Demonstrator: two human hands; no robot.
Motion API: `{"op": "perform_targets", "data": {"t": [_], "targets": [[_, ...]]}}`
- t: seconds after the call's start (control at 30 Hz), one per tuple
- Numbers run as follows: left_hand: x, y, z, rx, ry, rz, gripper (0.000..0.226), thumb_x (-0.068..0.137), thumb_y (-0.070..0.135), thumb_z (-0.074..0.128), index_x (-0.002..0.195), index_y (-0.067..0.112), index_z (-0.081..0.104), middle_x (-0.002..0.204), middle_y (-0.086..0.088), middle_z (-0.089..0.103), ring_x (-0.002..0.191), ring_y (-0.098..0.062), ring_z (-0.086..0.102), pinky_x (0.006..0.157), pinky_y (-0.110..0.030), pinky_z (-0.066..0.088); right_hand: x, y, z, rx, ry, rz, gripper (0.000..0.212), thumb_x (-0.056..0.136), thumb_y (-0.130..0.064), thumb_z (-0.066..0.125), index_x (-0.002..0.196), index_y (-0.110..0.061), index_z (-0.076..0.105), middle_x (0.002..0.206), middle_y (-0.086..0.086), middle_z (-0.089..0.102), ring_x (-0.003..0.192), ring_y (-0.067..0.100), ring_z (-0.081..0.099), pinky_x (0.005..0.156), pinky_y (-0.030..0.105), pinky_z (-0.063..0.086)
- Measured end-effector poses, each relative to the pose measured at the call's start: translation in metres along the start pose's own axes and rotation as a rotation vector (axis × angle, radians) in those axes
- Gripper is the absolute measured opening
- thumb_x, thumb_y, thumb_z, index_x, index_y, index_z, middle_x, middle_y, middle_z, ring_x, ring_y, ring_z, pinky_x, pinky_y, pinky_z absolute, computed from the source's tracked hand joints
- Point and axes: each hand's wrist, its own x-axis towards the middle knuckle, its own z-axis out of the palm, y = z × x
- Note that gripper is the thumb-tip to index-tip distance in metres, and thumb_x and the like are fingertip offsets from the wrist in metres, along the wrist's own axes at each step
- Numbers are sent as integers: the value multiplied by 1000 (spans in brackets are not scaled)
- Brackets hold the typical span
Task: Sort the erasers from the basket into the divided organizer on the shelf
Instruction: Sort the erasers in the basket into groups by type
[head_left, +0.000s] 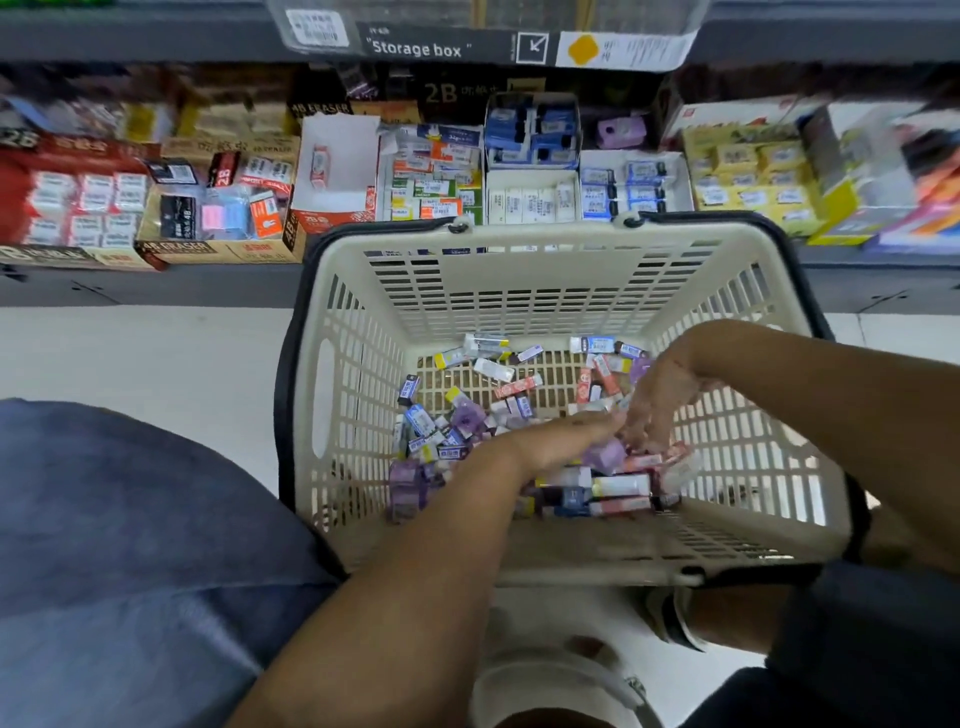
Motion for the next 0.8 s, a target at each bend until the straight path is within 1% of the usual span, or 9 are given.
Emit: {"op": "perform_targets", "data": {"t": [0.07, 0.1, 0.17, 0.27, 0.37, 0.47, 0.57, 0.67, 0.8], "targets": [[-3, -2, -2, -90, -17, 10, 59, 94, 62, 36, 146, 34, 33, 155, 5, 30, 139, -20, 34, 112, -43, 28, -1, -19, -12, -30, 176, -42, 49, 91, -34, 59, 135, -15, 49, 137, 6, 51, 127, 27, 46, 108, 40, 38], [-3, -6, -6, -111, 75, 16, 55, 93, 61, 42, 141, 33, 43, 151, 2, 37, 131, -21, 43, 108, -43, 35, -1, -31, -17, -37, 322, -96, 42, 92, -31, 59, 130, -13, 53, 122, 4, 59, 110, 23, 56, 93, 29, 50], [0, -21, -23, -139, 463, 46, 37, 96, 43, 48, 123, 22, 61, 133, -6, 58, 108, -20, 58, 94, -33, 45, 9, -50, -29, 122, 629, -221, 39, 90, -29, 62, 126, -14, 57, 108, -3, 61, 91, 15, 56, 72, 20, 49], [-3, -55, -53, 60, 1016, -73, 33, 98, 32, 45, 121, 16, 62, 126, -11, 57, 110, -27, 54, 92, -35, 44, 35, -82, -35, 228, 809, -370, 54, 85, -35, 67, 135, -24, 48, 142, 2, 43, 124, 22, 46, 102, 38, 41], [-4, -87, -65, 140, 939, -385, 49, 98, 42, 38, 139, 14, 44, 145, -16, 35, 133, -35, 32, 108, -46, 30, 61, -117, -28, 149, 768, -471, 70, 85, -39, 66, 146, -28, 32, 156, 1, 17, 141, 24, 24, 115, 43, 25], [-3, -97, -60, 192, 843, -501, 61, 98, 46, 32, 148, 11, 25, 155, -16, 15, 141, -34, 14, 115, -46, 15, 79, -130, -20, 42, 783, -462, 84, 81, -45, 69, 149, -37, 21, 159, -3, -5, 145, 26, 10, 118, 46, 7], [-10, -93, -50, 166, 871, -559, 71, 96, 51, 37, 151, 11, 14, 157, -15, 5, 143, -35, 11, 113, -49, 16, 87, -121, -14, -159, 810, -376, 89, 76, -60, 66, 148, -44, 15, 153, 3, 15, 142, 29, 15, 114, 48, 6], [-13, -94, -46, 102, 877, -588, 76, 93, 54, 44, 149, 11, 16, 151, -20, 16, 134, -41, 30, 111, -48, 27, 85, -108, -13, -262, 745, -347, 85, 76, -69, 58, 146, -43, 17, 149, 3, 29, 141, 29, 20, 112, 50, 13], [-3, -93, -40, 223, 687, -613, 80, 89, 69, 36, 148, 16, 24, 154, -20, 10, 141, -40, 15, 113, -50, 19, 82, -97, -5, -366, 655, -280, 74, 80, -68, 54, 144, -42, 26, 155, 6, 11, 145, 30, 1, 114, 53, 7]]}}
